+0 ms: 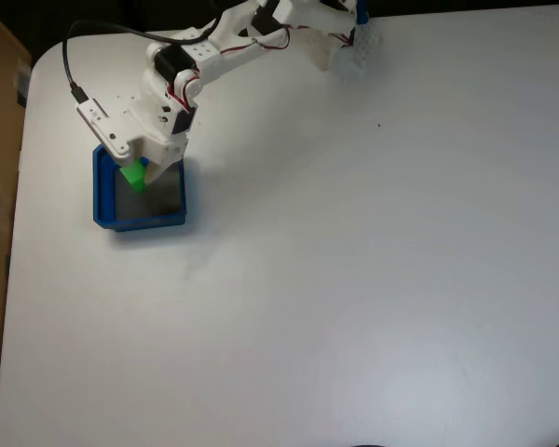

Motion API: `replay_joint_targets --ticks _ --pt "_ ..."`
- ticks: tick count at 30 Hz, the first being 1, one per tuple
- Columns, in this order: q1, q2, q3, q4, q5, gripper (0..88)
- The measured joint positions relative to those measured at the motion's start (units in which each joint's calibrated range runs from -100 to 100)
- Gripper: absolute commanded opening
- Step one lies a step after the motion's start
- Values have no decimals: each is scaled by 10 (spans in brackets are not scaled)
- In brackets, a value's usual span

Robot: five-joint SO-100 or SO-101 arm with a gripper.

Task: Pick up green cube and drop it in the blue box

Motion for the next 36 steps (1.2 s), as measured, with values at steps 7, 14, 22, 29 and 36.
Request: replay_joint_targets --ticks 7,14,22,29,36 --pt "1 0 0 -1 -1 7" --pt "1 0 0 -1 -1 7" --pt "9 22 0 -2 -1 7" --pt "9 24 0 -2 -1 8" --pt "9 24 0 -2 -1 8"
